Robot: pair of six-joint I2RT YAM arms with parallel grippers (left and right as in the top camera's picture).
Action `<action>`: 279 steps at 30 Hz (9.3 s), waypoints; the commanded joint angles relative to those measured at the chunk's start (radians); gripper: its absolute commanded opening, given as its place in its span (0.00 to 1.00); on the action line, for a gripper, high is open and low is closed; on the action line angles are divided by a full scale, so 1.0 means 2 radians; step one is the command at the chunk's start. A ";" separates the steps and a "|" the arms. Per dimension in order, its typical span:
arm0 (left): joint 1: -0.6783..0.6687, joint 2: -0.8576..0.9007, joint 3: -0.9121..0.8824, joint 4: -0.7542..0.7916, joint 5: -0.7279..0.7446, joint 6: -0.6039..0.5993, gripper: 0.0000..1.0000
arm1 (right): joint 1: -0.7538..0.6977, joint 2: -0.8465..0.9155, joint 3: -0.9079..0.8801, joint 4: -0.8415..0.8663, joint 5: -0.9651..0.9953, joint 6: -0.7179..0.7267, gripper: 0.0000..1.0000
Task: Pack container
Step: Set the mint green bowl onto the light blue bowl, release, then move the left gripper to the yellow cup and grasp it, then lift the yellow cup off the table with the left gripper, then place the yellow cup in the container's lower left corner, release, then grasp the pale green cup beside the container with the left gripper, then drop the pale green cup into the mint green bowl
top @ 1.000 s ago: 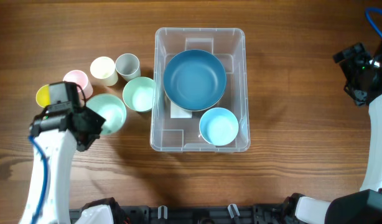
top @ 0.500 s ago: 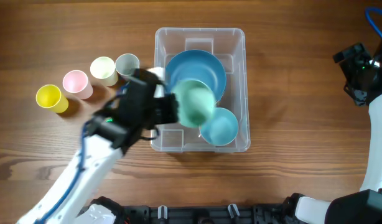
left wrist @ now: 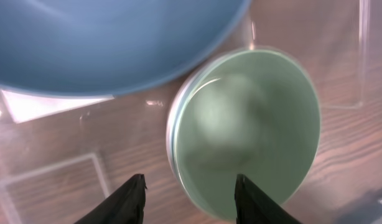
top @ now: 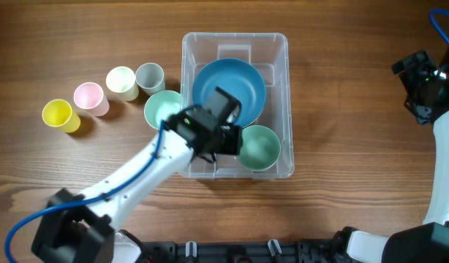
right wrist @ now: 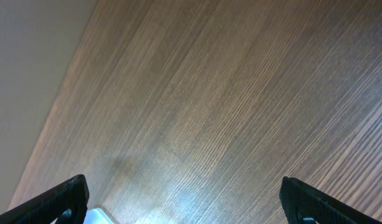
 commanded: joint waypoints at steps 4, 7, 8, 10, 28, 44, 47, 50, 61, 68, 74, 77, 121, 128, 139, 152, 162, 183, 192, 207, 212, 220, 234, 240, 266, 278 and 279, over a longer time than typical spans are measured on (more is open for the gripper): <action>0.149 -0.069 0.159 -0.125 -0.041 0.021 0.84 | 0.002 0.006 -0.001 0.001 0.005 0.007 1.00; 0.251 -0.097 0.175 -0.163 -0.057 0.020 0.82 | 0.002 0.006 -0.001 0.001 0.005 0.007 1.00; 0.302 -0.105 0.175 -0.179 -0.057 0.016 0.82 | 0.002 0.006 -0.001 0.001 0.005 0.007 1.00; 0.406 -0.104 0.175 -0.219 -0.057 0.013 0.80 | 0.002 0.006 -0.001 0.001 0.005 0.007 1.00; 0.656 0.173 0.165 -0.146 -0.018 0.032 0.61 | 0.002 0.006 -0.001 0.001 0.005 0.007 0.99; 0.656 0.033 0.191 -0.194 -0.070 0.032 0.06 | 0.002 0.006 -0.001 0.001 0.005 0.007 1.00; 0.656 0.033 0.188 -0.191 -0.080 0.032 0.05 | 0.002 0.006 -0.001 0.001 0.005 0.007 1.00; 0.656 0.058 0.183 -0.182 -0.080 0.032 0.07 | 0.002 0.006 -0.001 0.001 0.005 0.007 1.00; 0.649 0.123 0.183 -0.167 -0.053 0.044 0.04 | 0.002 0.006 -0.001 0.001 0.005 0.007 1.00; 0.640 0.121 0.184 -0.165 -0.049 0.043 0.09 | 0.002 0.006 -0.001 0.001 0.005 0.007 1.00; 0.640 0.121 0.184 -0.160 -0.046 0.043 0.19 | 0.002 0.006 -0.001 0.001 0.005 0.007 1.00; 0.640 0.121 0.184 -0.160 -0.010 0.043 0.25 | 0.002 0.006 -0.001 0.001 0.005 0.007 1.00; 0.851 0.213 0.181 -0.160 0.159 0.346 0.77 | 0.002 0.006 -0.001 0.002 0.005 0.007 1.00; 0.851 0.213 0.162 -0.176 0.183 0.344 0.70 | 0.002 0.006 -0.001 0.002 0.005 0.007 1.00; 0.851 0.213 0.162 -0.178 0.208 0.344 0.40 | 0.002 0.006 -0.001 0.002 0.005 0.007 1.00; 0.833 0.181 0.169 -0.171 0.251 0.310 0.04 | 0.002 0.006 -0.001 0.002 0.005 0.007 1.00; 0.514 0.002 0.230 -0.219 0.125 0.298 0.04 | 0.002 0.006 -0.001 0.002 0.005 0.007 1.00; 0.076 0.025 0.152 -0.222 0.012 0.234 0.04 | 0.002 0.006 -0.001 0.002 0.005 0.007 1.00; 0.038 0.062 0.122 -0.181 0.038 0.237 0.09 | 0.002 0.006 -0.001 0.002 0.005 0.007 1.00; 0.071 -0.034 0.211 -0.238 -0.054 0.191 0.59 | 0.002 0.006 -0.001 0.002 0.005 0.007 1.00; 0.163 -0.048 0.205 -0.290 -0.107 0.128 0.79 | 0.002 0.006 -0.001 0.002 0.005 0.007 1.00; 0.279 0.018 0.092 -0.194 -0.032 0.073 0.62 | 0.002 0.006 -0.001 0.002 0.005 0.007 1.00; 0.289 0.146 0.040 -0.077 -0.027 0.069 0.31 | 0.002 0.006 -0.001 0.002 0.005 0.007 0.99; 0.294 0.133 0.040 -0.113 -0.027 0.064 0.04 | 0.002 0.006 -0.001 0.002 0.005 0.007 1.00; 0.108 -0.101 0.122 -0.123 -0.002 0.041 0.04 | 0.002 0.006 -0.001 0.002 0.005 0.007 1.00; -0.045 0.046 0.122 -0.086 0.011 0.049 0.24 | 0.002 0.006 -0.001 0.002 0.005 0.007 1.00; -0.048 0.046 0.122 -0.084 0.011 0.056 0.40 | 0.002 0.006 -0.001 0.002 0.005 0.007 1.00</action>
